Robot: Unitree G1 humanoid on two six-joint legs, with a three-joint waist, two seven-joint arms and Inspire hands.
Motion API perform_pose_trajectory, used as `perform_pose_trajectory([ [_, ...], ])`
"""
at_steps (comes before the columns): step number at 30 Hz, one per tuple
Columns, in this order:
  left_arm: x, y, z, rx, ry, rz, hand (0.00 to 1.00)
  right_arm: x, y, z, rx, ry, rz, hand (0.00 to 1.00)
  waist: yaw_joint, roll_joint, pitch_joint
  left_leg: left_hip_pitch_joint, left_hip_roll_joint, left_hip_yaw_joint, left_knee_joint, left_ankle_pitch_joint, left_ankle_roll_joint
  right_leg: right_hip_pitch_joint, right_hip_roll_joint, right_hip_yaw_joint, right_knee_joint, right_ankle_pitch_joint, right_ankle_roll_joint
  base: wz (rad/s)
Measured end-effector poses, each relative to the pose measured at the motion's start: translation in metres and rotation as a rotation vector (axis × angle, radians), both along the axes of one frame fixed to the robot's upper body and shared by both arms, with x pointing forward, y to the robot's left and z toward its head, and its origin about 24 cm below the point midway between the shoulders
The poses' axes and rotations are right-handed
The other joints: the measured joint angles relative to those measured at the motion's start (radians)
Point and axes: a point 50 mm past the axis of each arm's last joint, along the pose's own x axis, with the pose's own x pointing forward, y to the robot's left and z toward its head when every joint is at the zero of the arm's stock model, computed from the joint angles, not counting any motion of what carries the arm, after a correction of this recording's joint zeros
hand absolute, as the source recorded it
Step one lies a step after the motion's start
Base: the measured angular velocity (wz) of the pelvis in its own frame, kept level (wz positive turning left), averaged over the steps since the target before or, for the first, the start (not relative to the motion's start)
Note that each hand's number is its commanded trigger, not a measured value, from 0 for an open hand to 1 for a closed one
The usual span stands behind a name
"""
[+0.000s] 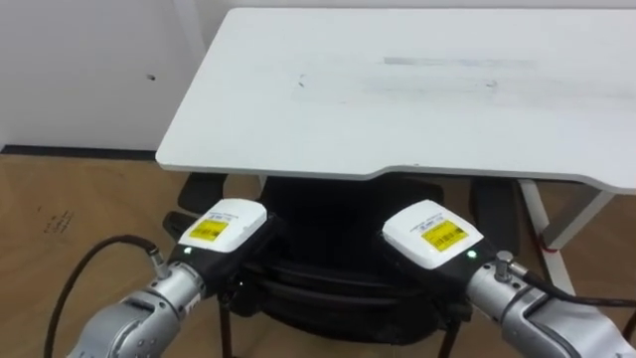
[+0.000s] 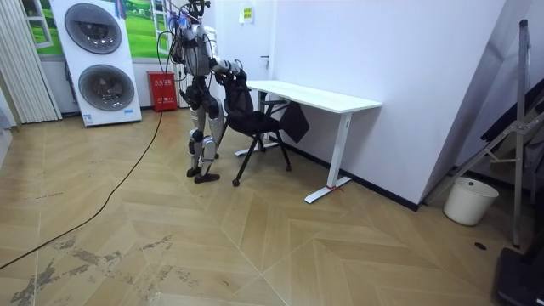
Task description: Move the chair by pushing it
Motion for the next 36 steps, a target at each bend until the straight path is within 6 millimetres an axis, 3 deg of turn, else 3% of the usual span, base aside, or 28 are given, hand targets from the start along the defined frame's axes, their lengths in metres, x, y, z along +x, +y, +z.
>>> perform_pose_trajectory([
  [5,0.0,-0.01,0.005,-0.071,0.038,-0.02,0.0,0.001,0.014,0.01,0.21,-0.001,-0.015,0.0,0.018,0.009,0.0049,-0.003,-0.01,-0.001,0.009,-0.008,0.012,0.009,-0.006,0.001,-0.003,-0.001,0.0,0.12],
  [11,0.0,-0.015,0.008,-0.085,0.06,-0.019,0.0,0.002,0.017,0.011,0.255,0.009,-0.038,0.0,0.024,0.025,-0.0013,-0.002,-0.023,-0.002,0.003,-0.023,0.036,0.015,-0.023,0.002,-0.001,-0.005,0.005,0.06],
  [26,0.003,-0.012,0.019,-0.117,0.025,-0.01,0.0,0.01,0.011,0.02,0.343,-0.09,-0.098,0.0,0.038,0.002,0.0127,0.041,-0.058,-0.007,-0.02,-0.049,0.076,0.05,-0.046,0.04,-0.006,-0.011,0.019,0.01],
  [31,0.012,0.009,0.037,-0.076,-0.069,0.065,0.0,0.019,-0.012,0.033,0.382,-0.196,-0.19,0.0,0.044,0.005,0.0161,0.033,-0.064,-0.009,-0.017,-0.058,0.088,0.046,-0.044,0.062,-0.013,-0.005,0.023,0.04],
  [34,0.014,0.017,0.048,-0.01,-0.159,0.079,0.0,0.024,-0.038,0.051,0.406,-0.349,-0.282,0.0,0.046,0.007,0.0154,0.033,-0.069,-0.013,-0.013,-0.064,0.097,0.047,-0.044,0.109,-0.014,0.004,0.01,0.06],
  [36,0.015,0.029,0.061,0.024,-0.257,0.126,0.0,0.023,-0.059,0.066,0.448,-0.511,-0.37,0.0,0.043,0.006,0.015,0.025,-0.07,-0.016,-0.008,-0.066,0.1,0.045,-0.043,0.114,-0.021,0.012,0.01,0.06],
])
